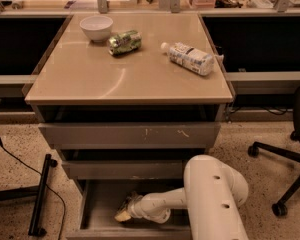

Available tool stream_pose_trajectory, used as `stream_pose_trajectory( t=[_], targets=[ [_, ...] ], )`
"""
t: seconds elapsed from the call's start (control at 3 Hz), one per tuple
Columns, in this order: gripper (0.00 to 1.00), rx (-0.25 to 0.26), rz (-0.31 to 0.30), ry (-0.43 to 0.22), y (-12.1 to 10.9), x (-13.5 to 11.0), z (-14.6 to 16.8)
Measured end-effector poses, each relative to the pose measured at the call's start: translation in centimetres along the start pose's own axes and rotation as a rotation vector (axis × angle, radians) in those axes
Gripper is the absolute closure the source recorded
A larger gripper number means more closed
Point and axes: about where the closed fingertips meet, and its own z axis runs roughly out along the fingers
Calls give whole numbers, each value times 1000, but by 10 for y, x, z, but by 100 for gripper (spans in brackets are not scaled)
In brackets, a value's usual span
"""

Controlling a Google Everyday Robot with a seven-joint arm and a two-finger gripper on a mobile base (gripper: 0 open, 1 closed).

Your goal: Pick 7up can from bottom drawer and place on counter

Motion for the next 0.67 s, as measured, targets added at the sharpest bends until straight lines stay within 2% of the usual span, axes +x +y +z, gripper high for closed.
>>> stream_pose_trajectory(
  t=[0.33,0.67],
  targets=[
    [88,0,0,0,0,0,0],
    [100,-18,31,-18,-3,-1,-9]
  ],
)
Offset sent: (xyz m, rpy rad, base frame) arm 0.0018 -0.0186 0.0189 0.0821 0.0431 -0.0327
